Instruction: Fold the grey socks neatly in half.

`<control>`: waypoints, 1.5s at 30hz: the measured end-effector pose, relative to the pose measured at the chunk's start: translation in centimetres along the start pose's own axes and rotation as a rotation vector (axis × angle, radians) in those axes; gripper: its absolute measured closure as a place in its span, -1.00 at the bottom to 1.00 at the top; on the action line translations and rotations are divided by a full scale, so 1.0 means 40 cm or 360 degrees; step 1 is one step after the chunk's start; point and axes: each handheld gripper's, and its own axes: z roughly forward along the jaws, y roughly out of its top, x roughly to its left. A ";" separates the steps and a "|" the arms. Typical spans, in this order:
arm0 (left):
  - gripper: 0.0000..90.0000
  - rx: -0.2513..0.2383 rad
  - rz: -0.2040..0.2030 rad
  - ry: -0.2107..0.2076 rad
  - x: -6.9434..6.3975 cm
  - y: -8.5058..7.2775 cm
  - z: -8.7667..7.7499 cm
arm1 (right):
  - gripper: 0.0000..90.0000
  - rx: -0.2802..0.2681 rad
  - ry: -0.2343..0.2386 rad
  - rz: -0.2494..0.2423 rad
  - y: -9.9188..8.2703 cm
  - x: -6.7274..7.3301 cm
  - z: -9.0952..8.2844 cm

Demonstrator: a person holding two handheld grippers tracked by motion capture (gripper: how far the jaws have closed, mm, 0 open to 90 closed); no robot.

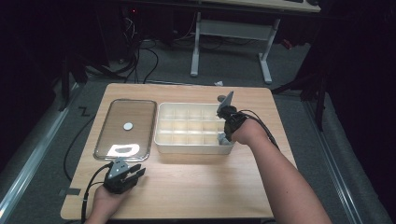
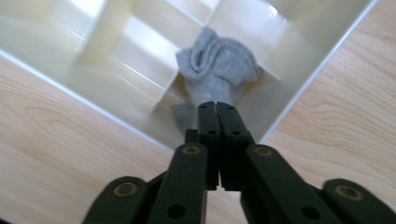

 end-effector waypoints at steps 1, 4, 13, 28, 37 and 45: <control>0.58 -0.0004 -0.0001 0.0002 0.000 0.000 0.000 | 1.00 0.0022 0.0008 0.0012 -0.001 0.001 0.015; 0.58 -0.0008 -0.0008 0.0002 0.001 0.000 -0.002 | 1.00 0.0055 -0.0005 0.0014 -0.002 -0.002 0.056; 0.59 -0.0010 -0.0011 0.0002 0.003 -0.001 -0.003 | 1.00 0.0104 0.0004 0.0032 0.013 0.007 0.109; 0.58 0.0000 -0.0009 -0.0004 0.001 -0.004 -0.002 | 1.00 0.0042 -0.0058 0.0066 0.065 -0.007 0.101; 0.58 -0.0004 -0.0014 -0.0003 0.001 -0.002 -0.002 | 1.00 0.0021 -0.0037 0.0085 0.059 -0.013 0.090; 0.58 0.0006 -0.0007 0.0001 0.001 -0.002 -0.002 | 1.00 -0.0066 -0.0014 0.0112 0.029 -0.031 0.015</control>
